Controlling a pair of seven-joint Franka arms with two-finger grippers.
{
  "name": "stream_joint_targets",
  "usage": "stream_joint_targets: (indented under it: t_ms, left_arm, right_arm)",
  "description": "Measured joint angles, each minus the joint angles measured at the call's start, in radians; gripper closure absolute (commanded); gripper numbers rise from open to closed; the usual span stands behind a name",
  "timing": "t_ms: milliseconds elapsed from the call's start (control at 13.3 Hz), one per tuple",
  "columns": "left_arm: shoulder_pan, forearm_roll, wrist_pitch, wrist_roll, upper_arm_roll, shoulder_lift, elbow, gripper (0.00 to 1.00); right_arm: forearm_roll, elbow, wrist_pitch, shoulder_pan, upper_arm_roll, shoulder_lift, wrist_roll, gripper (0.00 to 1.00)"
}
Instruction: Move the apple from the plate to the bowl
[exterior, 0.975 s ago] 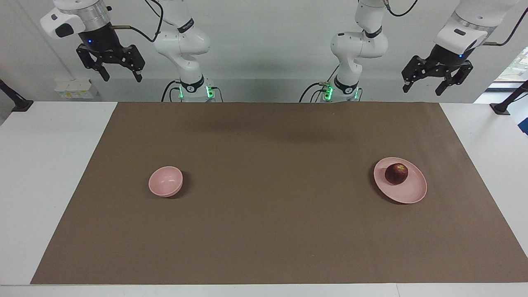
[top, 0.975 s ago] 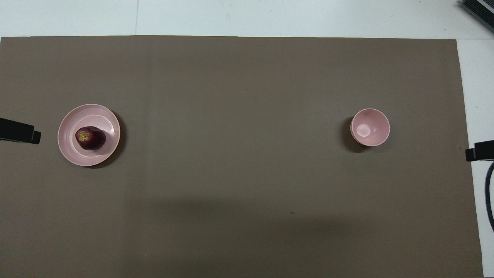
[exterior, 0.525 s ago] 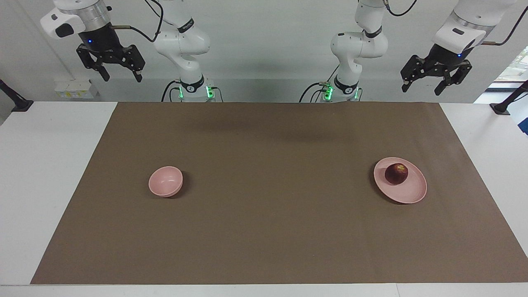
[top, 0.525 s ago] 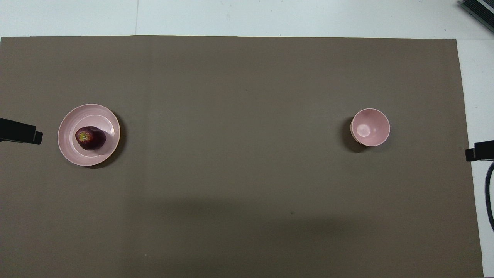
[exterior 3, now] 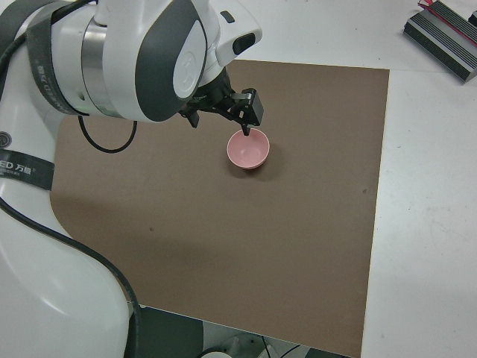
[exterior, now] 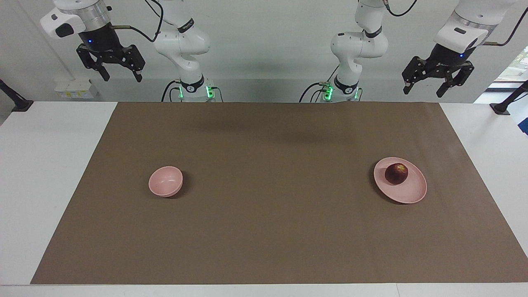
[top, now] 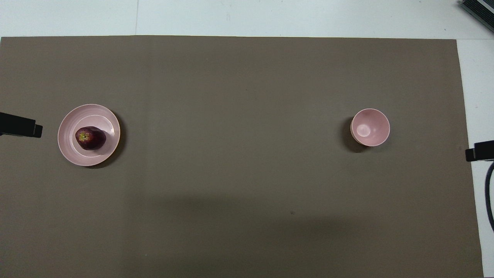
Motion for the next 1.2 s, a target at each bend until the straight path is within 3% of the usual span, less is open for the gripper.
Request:
stream_joint_targets:
  t_ms: [825, 1200]
  left_arm:
    - [0.039, 0.0, 0.221, 0.058, 0.012, 0.003, -0.235, 0.0]
    - [0.06, 0.0, 0.407, 0.06, 0.013, 0.002, -0.384, 0.0]
  right_arm:
    - [0.0, 0.0, 0.0, 0.0, 0.0, 0.0, 0.0, 0.0]
    - [0.0, 0.0, 0.0, 0.0, 0.0, 0.0, 0.0, 0.0]
